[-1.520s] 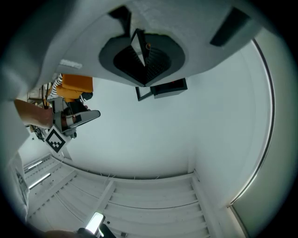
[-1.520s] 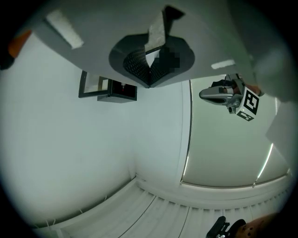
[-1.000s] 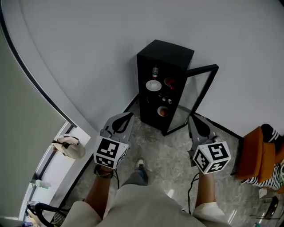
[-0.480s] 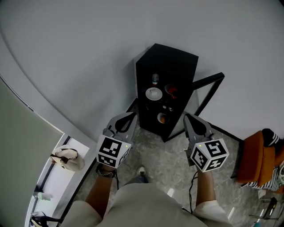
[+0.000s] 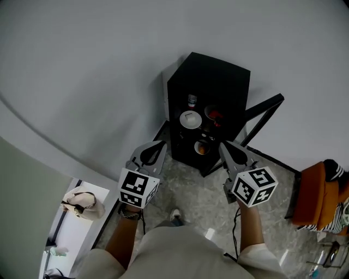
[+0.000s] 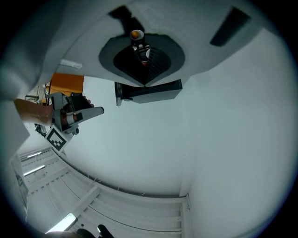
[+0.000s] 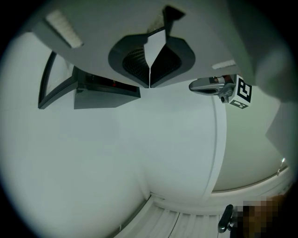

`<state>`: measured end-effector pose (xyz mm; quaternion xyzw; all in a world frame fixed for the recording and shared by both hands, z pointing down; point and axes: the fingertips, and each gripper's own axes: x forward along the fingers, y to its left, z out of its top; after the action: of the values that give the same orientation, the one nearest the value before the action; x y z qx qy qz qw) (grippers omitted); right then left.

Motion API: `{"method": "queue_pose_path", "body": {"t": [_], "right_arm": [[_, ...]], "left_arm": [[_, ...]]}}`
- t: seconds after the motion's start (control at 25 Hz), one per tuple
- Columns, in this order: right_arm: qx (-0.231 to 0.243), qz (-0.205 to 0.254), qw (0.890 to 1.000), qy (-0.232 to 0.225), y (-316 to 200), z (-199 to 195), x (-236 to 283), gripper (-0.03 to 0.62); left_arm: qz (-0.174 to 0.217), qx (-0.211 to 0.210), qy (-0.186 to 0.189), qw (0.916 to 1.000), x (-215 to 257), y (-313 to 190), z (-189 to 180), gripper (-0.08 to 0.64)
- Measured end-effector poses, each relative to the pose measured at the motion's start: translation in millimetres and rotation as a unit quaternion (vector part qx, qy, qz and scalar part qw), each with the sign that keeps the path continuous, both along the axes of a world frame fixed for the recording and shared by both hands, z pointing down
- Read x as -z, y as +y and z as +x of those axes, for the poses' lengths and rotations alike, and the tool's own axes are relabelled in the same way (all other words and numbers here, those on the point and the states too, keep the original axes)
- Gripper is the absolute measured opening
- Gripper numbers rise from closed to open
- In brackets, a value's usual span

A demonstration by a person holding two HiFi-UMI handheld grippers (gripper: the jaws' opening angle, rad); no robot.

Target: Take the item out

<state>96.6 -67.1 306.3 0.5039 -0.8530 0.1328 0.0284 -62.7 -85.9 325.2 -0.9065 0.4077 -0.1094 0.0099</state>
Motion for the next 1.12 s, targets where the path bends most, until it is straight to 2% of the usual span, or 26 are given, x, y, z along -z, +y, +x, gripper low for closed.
{"method": "queue_pose_path", "body": {"t": [0.12, 0.56, 0.64, 0.84, 1.0, 1.12], "right_arm": [[0.008, -0.011, 1.0, -0.012, -28.1, -11.1, -10.3, 0.04], [-0.032, -0.059, 0.997, -0.029, -99.4, -21.4, -53.8, 0.043], [-0.035, -0.071, 0.996, -0.034, -107.7, -23.3, -65.9, 0.043], [-0.036, -0.087, 0.995, 0.013, -140.6, -29.6, -107.1, 0.046], [-0.048, -0.117, 0.992, -0.023, -167.1, -29.2, -142.5, 0.053], [-0.049, -0.13, 0.99, -0.025, -185.6, -31.2, -168.9, 0.06]], "left_arm": [[-0.004, -0.005, -0.009, 0.9999, -8.6, -21.3, -6.7, 0.002], [-0.031, -0.014, -0.01, 0.9994, -33.0, -70.1, -25.0, 0.002], [-0.038, -0.01, -0.002, 0.9992, -38.4, -74.9, -27.4, 0.002], [-0.049, 0.013, 0.018, 0.9986, -57.7, -94.6, -31.7, 0.002], [-0.049, 0.028, 0.02, 0.9982, -75.3, -107.9, -32.4, 0.002], [-0.054, 0.048, 0.013, 0.9973, -87.3, -117.1, -38.4, 0.002]]}}
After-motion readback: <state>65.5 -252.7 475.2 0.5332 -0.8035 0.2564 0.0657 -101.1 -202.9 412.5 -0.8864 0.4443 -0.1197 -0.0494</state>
